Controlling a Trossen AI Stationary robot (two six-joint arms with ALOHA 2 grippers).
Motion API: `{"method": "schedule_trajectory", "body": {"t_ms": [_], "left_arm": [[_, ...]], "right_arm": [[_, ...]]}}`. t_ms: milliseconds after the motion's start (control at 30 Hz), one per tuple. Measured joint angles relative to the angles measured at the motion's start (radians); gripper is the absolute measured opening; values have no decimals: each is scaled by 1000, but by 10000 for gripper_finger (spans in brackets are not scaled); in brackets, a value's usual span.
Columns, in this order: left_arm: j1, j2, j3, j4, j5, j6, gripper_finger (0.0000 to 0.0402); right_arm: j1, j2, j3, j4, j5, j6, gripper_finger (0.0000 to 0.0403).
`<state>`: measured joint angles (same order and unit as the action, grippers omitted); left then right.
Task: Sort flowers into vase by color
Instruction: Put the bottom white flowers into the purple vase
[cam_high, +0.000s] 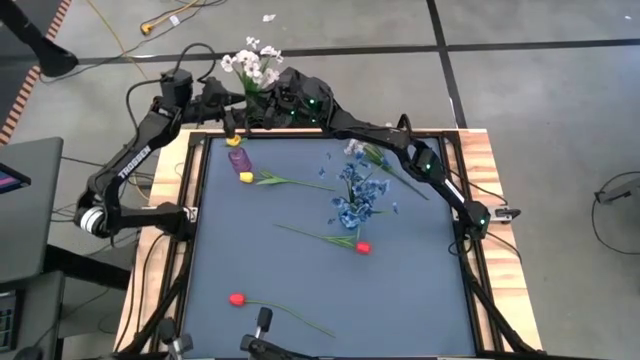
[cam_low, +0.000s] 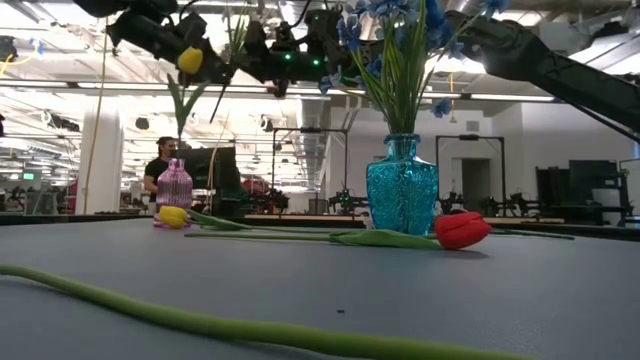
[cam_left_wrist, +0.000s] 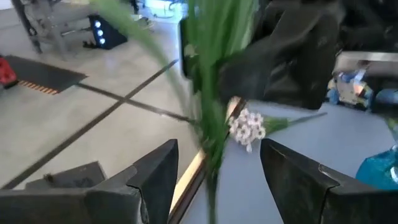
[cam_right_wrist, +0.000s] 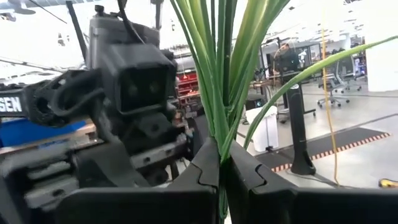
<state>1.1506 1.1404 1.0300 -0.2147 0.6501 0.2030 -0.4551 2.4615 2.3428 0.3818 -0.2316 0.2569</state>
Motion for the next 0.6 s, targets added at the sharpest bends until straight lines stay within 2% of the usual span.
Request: {"method": "schedule_trajectory", "body": {"t_ms": [167,300,600], "left_arm": [[-3,5,0,75,-4,-25,217],[-5,9,0,61,-33,-31,206],[-4,18,0,55,-27,-40,103]], "right_arm": [[0,0,0,-28,3,-19,31],[0,0,0,-27,3,-21,31],[7,0,0,-27,-5,-22,31]]}}
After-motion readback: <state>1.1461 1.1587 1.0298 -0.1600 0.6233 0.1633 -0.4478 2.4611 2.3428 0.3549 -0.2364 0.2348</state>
